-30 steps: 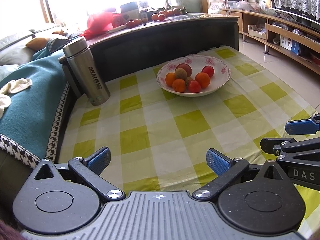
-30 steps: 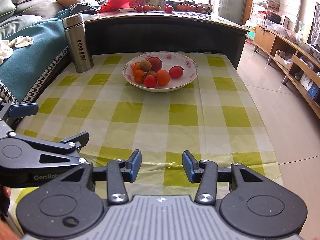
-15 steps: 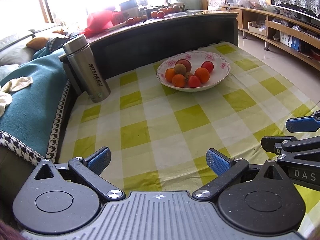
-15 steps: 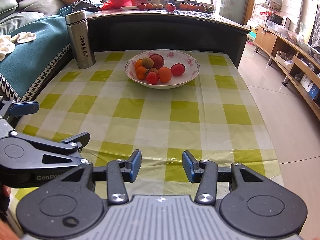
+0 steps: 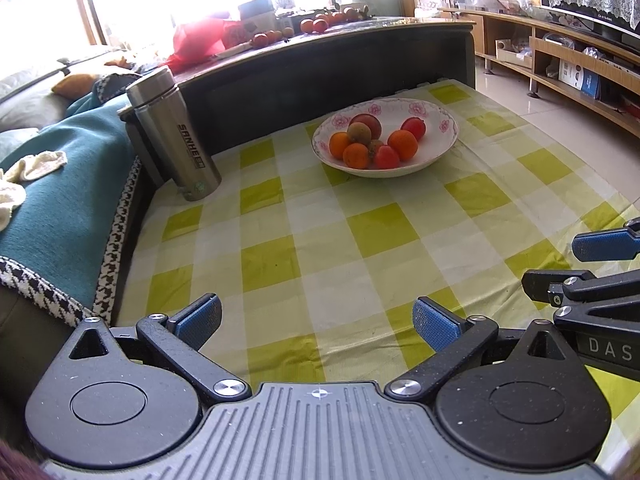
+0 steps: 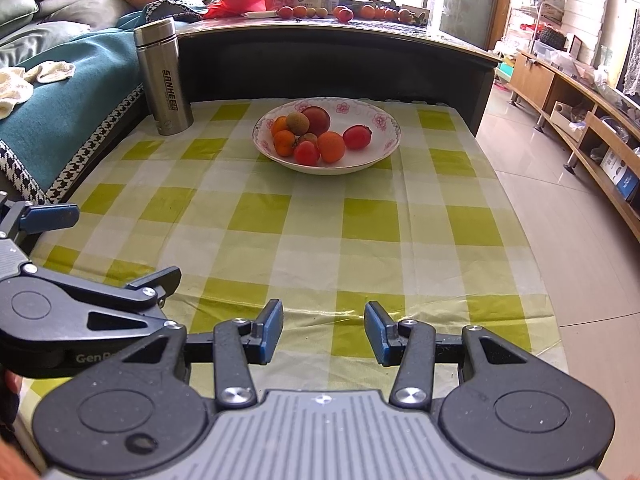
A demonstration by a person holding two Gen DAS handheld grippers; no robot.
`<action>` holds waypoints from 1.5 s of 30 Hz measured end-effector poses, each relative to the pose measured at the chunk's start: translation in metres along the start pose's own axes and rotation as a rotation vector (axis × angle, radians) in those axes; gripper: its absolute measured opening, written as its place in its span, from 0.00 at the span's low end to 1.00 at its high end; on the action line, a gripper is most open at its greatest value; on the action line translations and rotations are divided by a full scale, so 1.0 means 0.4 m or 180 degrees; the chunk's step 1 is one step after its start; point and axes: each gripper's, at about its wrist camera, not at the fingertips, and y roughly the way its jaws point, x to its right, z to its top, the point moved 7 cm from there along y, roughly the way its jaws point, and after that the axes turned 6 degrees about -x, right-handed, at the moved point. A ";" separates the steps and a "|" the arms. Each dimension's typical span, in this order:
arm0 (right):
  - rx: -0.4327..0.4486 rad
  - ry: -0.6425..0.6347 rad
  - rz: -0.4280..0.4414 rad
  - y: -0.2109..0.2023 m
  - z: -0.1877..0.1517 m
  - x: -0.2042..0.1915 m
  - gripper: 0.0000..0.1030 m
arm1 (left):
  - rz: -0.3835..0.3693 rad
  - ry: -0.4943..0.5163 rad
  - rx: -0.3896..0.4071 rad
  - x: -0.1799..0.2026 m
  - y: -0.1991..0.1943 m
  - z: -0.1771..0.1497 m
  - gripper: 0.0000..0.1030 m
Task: Organize fruits
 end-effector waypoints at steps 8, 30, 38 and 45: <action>0.0002 -0.0011 0.0001 0.000 -0.010 -0.003 0.49 | -0.0001 0.0002 -0.0013 0.000 -0.005 -0.009 1.00; 0.0003 -0.0036 -0.0004 -0.009 -0.018 -0.006 0.49 | 0.0001 0.0026 -0.0017 0.001 -0.011 -0.015 1.00; -0.0006 -0.0038 -0.0008 -0.011 -0.027 -0.006 0.49 | -0.0004 0.0044 -0.0024 0.003 -0.013 -0.019 1.00; -0.0007 -0.0040 -0.0007 -0.011 -0.028 -0.006 0.49 | -0.0001 0.0043 -0.0024 0.004 -0.013 -0.018 1.00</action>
